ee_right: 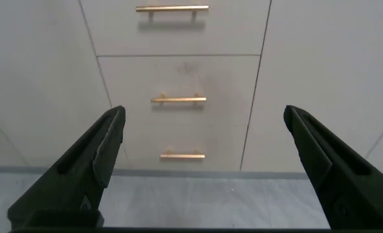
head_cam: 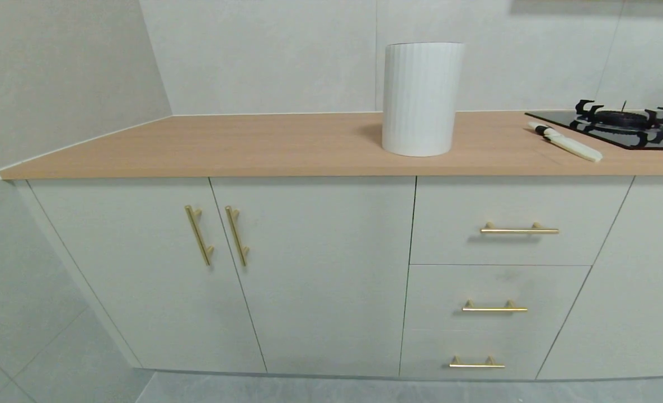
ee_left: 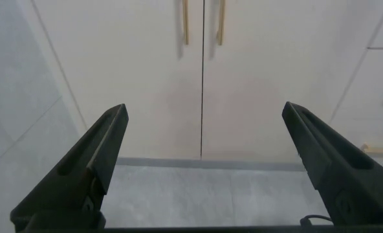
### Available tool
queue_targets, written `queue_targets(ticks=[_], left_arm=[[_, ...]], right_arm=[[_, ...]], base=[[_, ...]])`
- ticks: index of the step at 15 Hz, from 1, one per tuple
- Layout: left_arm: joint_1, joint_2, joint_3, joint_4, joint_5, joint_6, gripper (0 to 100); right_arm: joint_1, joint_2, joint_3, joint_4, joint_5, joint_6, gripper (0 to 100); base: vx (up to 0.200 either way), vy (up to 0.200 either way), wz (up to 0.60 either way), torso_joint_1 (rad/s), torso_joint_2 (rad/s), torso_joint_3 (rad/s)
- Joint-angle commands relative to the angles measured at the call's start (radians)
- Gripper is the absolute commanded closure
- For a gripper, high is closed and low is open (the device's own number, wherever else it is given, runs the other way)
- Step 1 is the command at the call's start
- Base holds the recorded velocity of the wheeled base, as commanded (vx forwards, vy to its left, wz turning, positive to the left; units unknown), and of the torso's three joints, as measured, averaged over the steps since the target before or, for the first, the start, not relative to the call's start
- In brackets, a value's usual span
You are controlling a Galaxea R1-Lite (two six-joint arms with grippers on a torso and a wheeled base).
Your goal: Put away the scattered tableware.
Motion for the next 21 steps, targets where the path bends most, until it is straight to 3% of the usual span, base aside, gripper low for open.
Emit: queue_targets(ticks=[1, 9, 16, 21], left_arm=[[0.0, 0.0, 0.0, 0.001, 0.0, 0.0, 0], [0.0, 0.0, 0.0, 0.001, 0.0, 0.0, 0], [0.0, 0.0, 0.0, 0.001, 0.0, 0.0, 0], [0.0, 0.0, 0.0, 0.001, 0.0, 0.0, 0]], right_arm=[[0.0, 0.002, 0.0, 0.0, 0.0, 0.0, 0], [0.0, 0.002, 0.0, 0.0, 0.0, 0.0, 0], [0.0, 0.002, 0.0, 0.0, 0.0, 0.001, 0], [0.0, 0.002, 0.0, 0.0, 0.0, 0.0, 0]], base=[[0.2, 0.0, 0.0, -0.002, 0.0, 0.002], [0.2, 0.0, 0.0, 0.005, 0.0, 0.004], [0.0, 0.0, 0.0, 0.0, 0.0, 0.0], [0.0, 0.0, -0.36, 0.001, 0.0, 0.0]])
